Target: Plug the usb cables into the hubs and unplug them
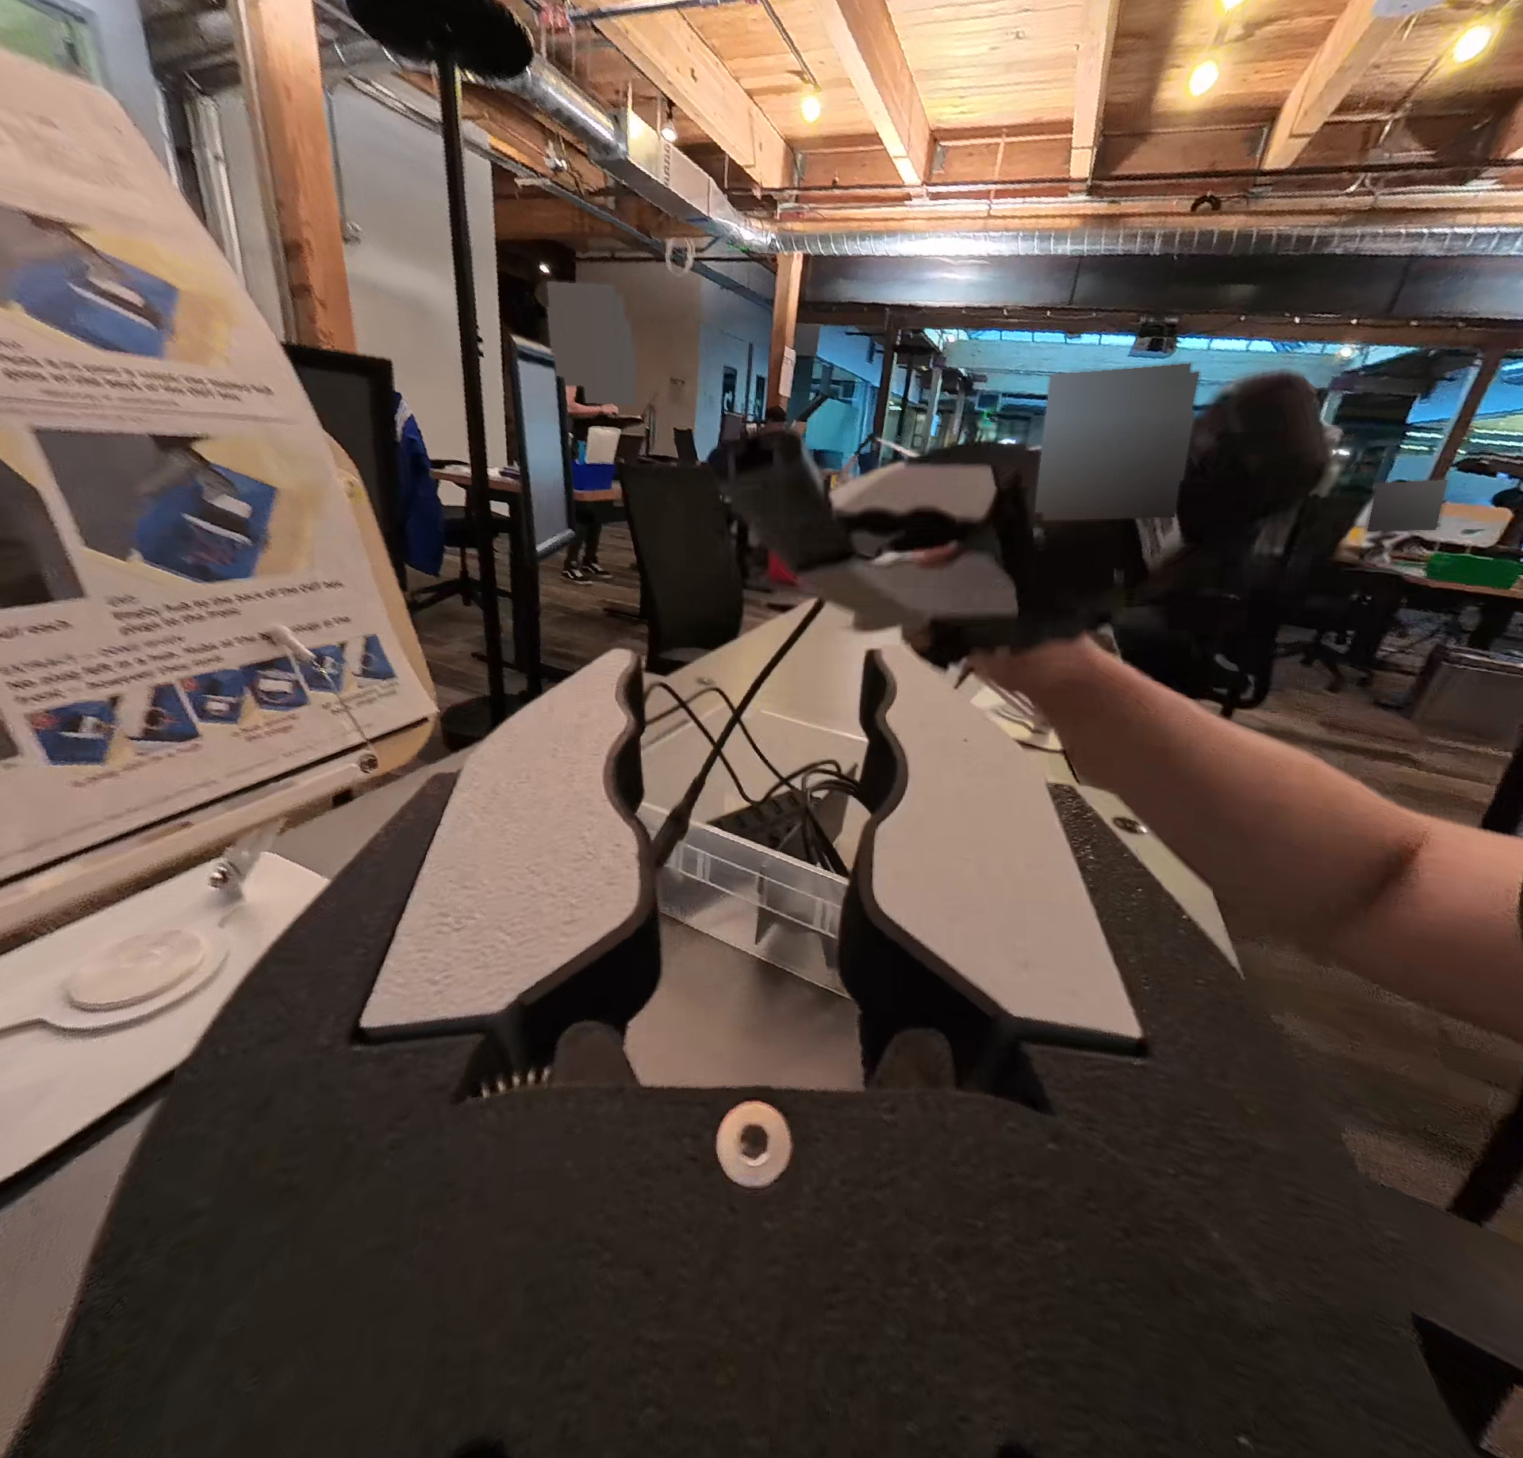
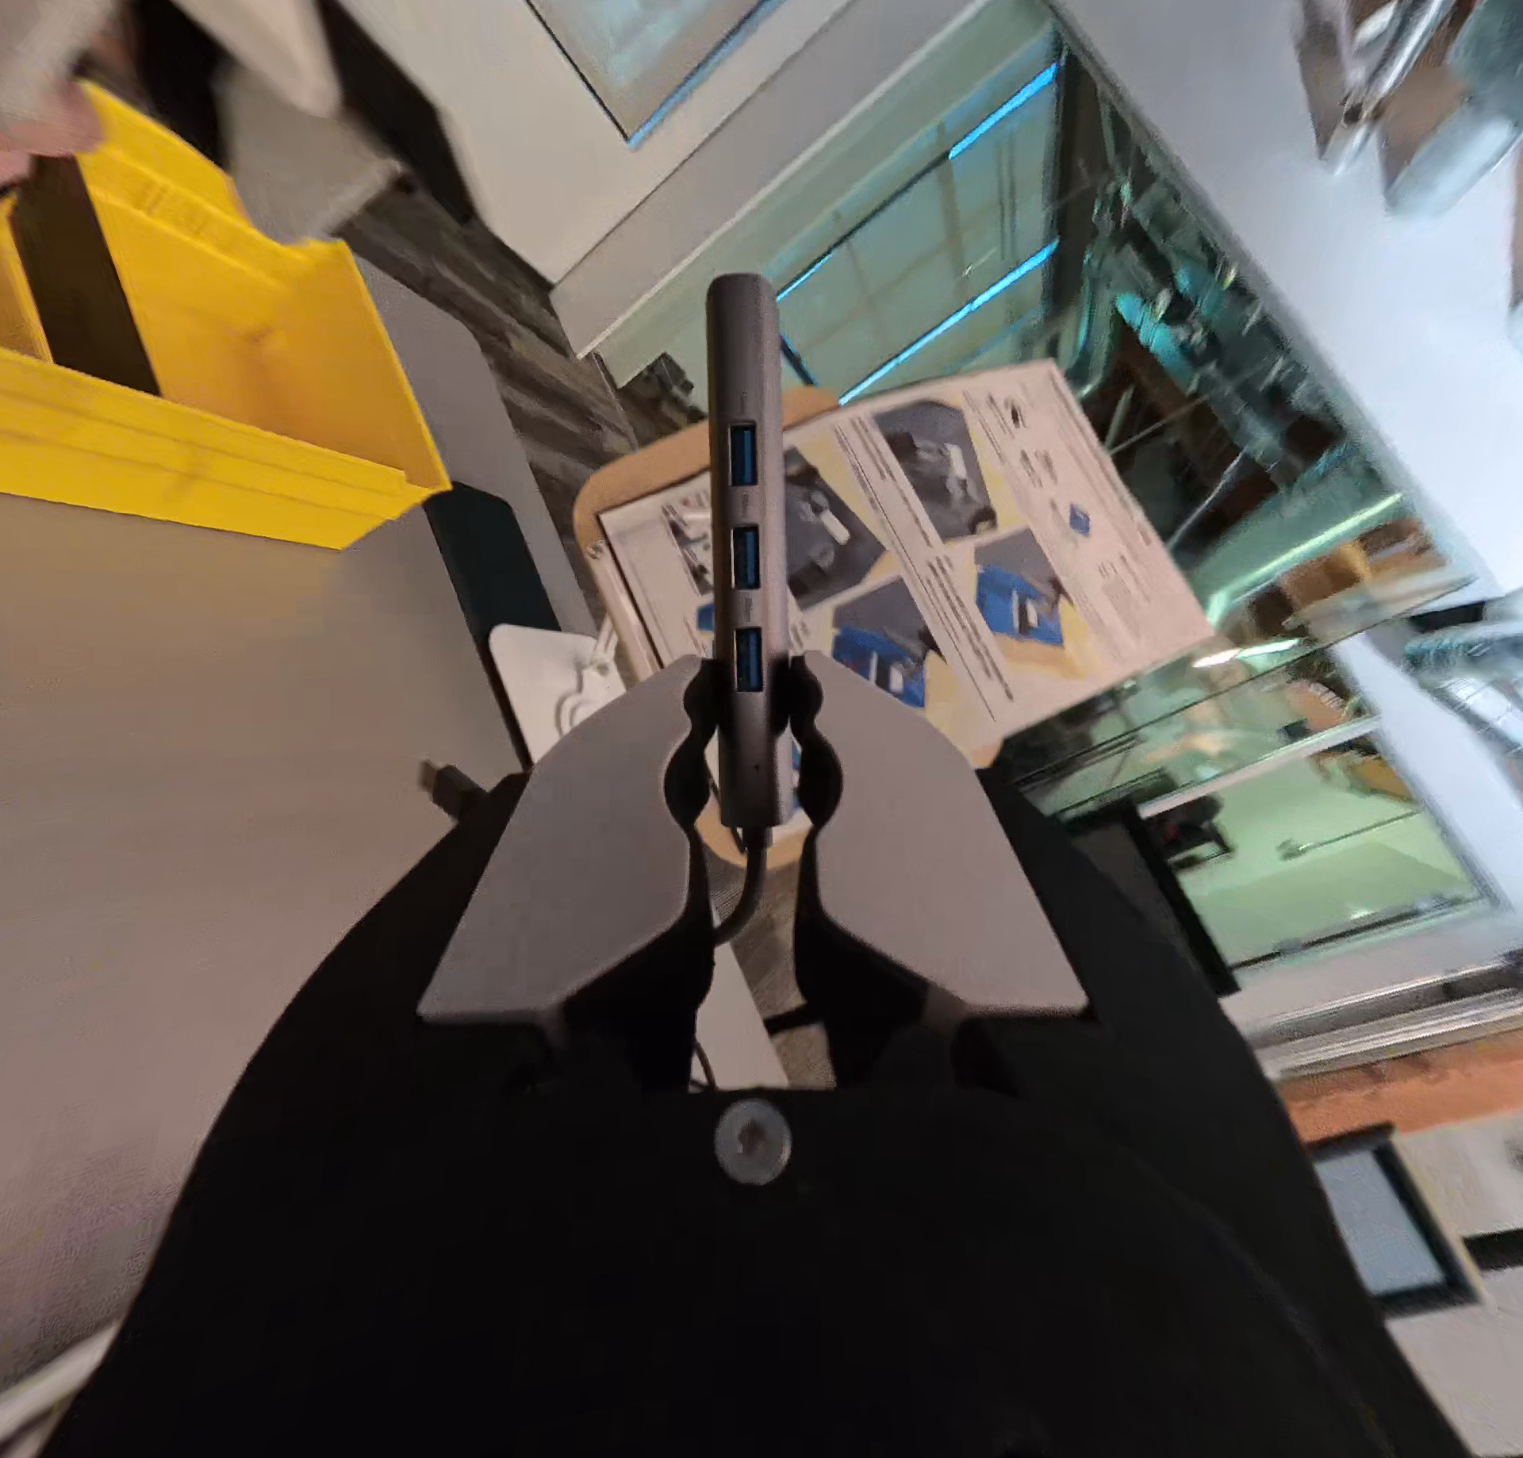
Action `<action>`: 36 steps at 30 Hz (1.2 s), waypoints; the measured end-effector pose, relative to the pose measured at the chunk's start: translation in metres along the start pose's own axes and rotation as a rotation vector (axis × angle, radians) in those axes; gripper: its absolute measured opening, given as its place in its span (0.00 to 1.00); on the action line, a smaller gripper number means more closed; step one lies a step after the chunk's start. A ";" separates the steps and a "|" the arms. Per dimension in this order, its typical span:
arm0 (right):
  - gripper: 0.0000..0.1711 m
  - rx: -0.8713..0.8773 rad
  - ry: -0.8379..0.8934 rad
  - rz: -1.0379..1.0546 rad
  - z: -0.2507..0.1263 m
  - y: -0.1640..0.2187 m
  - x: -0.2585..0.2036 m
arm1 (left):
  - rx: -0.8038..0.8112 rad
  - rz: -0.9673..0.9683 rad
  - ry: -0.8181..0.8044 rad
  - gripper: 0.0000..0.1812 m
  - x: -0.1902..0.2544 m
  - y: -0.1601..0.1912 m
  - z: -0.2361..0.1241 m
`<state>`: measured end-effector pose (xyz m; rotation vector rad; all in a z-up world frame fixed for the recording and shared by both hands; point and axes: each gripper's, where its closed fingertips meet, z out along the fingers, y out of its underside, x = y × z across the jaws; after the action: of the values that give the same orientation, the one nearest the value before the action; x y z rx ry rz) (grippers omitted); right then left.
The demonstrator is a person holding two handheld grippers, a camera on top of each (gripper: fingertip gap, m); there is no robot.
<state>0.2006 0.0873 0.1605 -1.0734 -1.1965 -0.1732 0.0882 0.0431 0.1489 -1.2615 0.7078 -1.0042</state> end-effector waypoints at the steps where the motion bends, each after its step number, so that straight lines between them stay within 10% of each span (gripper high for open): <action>1: 0.10 -0.016 -0.030 0.044 -0.006 0.006 0.019 | 0.019 0.004 -0.005 0.26 -0.002 -0.006 -0.004; 7: 0.10 -0.189 -0.164 0.224 -0.032 0.094 0.075 | 0.041 -0.019 0.002 0.23 -0.008 -0.015 -0.013; 20: 0.11 -0.677 -0.591 0.282 -0.039 0.300 -0.051 | 0.009 -0.013 0.015 0.22 -0.012 -0.013 -0.015; 29: 0.12 -0.722 -0.587 0.270 -0.028 0.317 -0.052 | 0.011 -0.012 -0.019 0.22 -0.026 -0.016 -0.023; 36: 0.17 -0.478 -0.217 0.302 -0.037 0.226 0.043 | 0.000 0.021 -0.068 0.23 -0.035 -0.032 -0.043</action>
<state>0.3832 0.1967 0.0653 -1.7134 -1.1971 -0.1103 0.0284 0.0558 0.1685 -1.2796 0.6675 -0.9402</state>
